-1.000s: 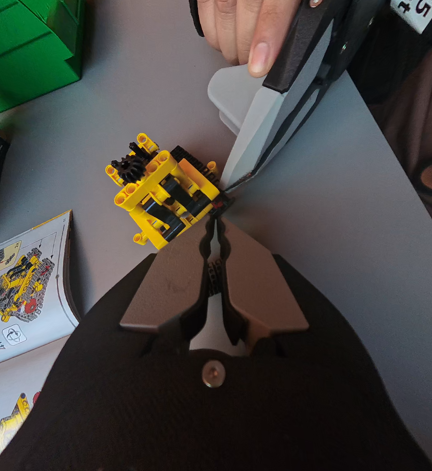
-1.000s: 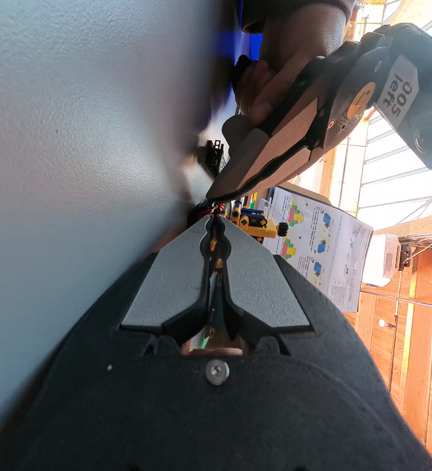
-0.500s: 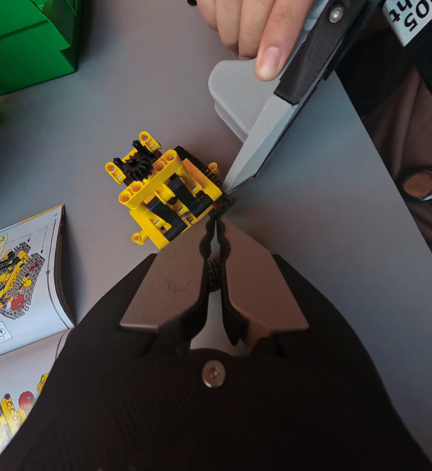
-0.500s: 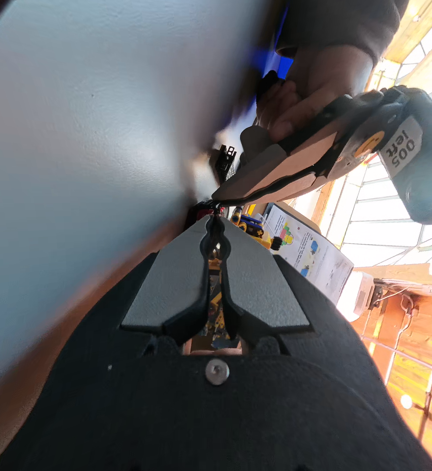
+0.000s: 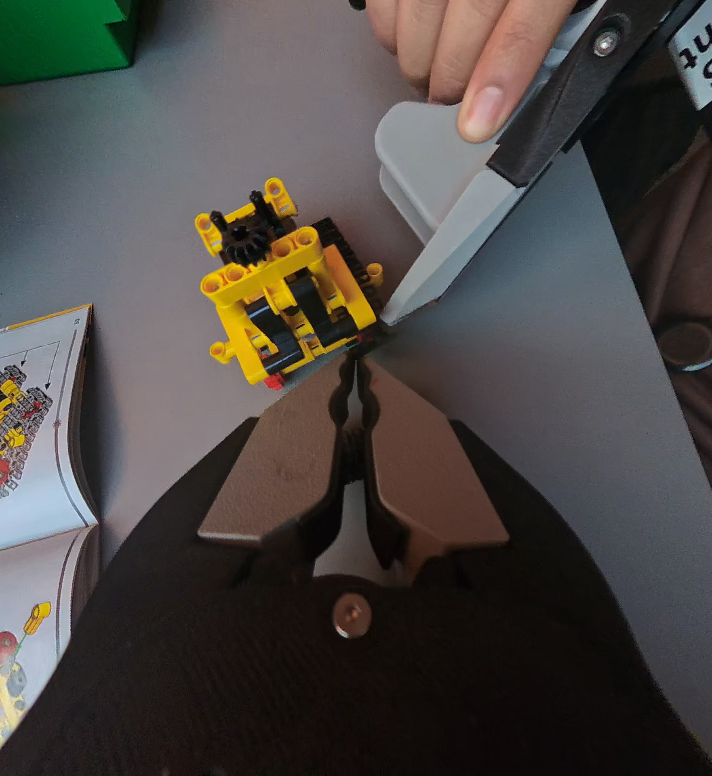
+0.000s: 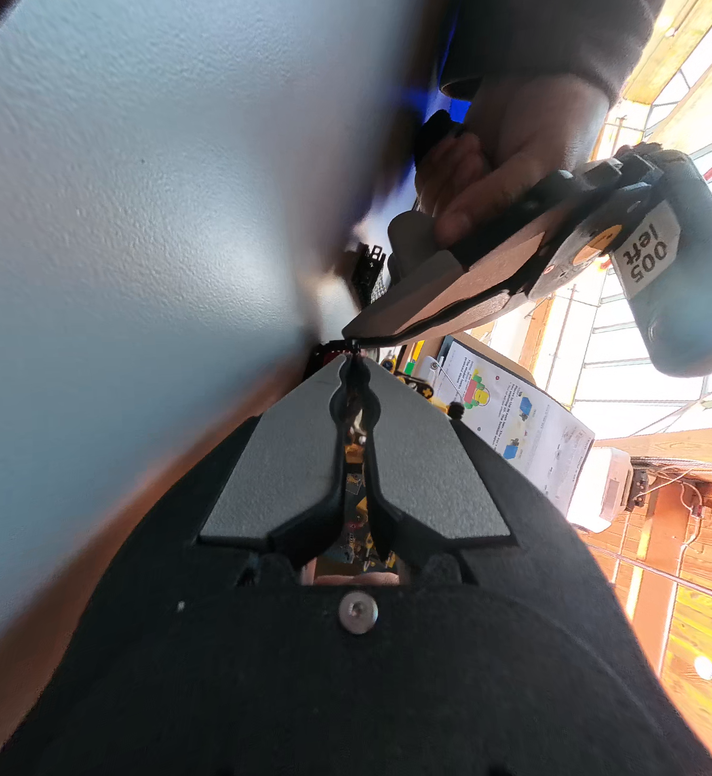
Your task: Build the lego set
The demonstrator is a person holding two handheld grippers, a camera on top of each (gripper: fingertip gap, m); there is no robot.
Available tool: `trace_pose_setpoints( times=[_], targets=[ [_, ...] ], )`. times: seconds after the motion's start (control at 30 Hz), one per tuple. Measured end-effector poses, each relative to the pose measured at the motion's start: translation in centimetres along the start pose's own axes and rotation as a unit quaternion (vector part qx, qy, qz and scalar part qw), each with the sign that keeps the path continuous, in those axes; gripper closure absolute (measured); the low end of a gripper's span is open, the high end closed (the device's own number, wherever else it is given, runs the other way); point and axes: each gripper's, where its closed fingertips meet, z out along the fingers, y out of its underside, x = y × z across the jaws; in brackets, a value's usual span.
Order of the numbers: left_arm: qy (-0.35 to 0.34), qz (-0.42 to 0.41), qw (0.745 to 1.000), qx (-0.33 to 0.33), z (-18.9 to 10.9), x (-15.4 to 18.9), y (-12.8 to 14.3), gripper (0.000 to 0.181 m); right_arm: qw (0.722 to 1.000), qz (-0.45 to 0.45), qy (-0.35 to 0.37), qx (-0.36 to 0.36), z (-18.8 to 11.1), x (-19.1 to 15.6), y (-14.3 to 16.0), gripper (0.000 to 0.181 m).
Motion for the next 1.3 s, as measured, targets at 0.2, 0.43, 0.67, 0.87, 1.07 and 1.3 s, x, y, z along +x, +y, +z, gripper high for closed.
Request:
trace_pose_setpoints(
  times=[0.2, 0.43, 0.67, 0.87, 1.07, 1.3],
  targets=[
    [-0.008, -0.009, 1.0, -0.006, 0.3, -0.2, -0.02, 0.181, 1.0, 0.011, 0.011, 0.012, -0.04, -0.08, 0.01, 0.181],
    [-0.007, -0.015, 1.0, -0.005, 0.42, -0.28, -0.16, 0.181, 1.0, 0.0, -0.01, 0.021, -0.2, -0.23, 0.16, 0.181],
    [-0.011, -0.011, 1.0, -0.005, 0.33, -0.23, -0.12, 0.181, 0.999, 0.003, -0.038, 0.032, -0.24, -0.35, -0.08, 0.181],
    [-0.013, -0.005, 1.0, -0.006, 0.24, -0.27, 0.02, 0.181, 0.998, 0.012, -0.045, 0.034, -0.17, -0.24, -0.18, 0.181],
    [-0.013, -0.004, 1.0, -0.003, 0.08, -0.34, 0.07, 0.181, 0.996, 0.03, -0.061, 0.05, -0.09, -0.13, -0.38, 0.181],
    [-0.01, 0.0, 1.0, -0.003, -0.01, -0.25, 0.21, 0.181, 0.995, 0.037, -0.069, 0.058, -0.08, -0.1, -0.57, 0.181]
  ],
)
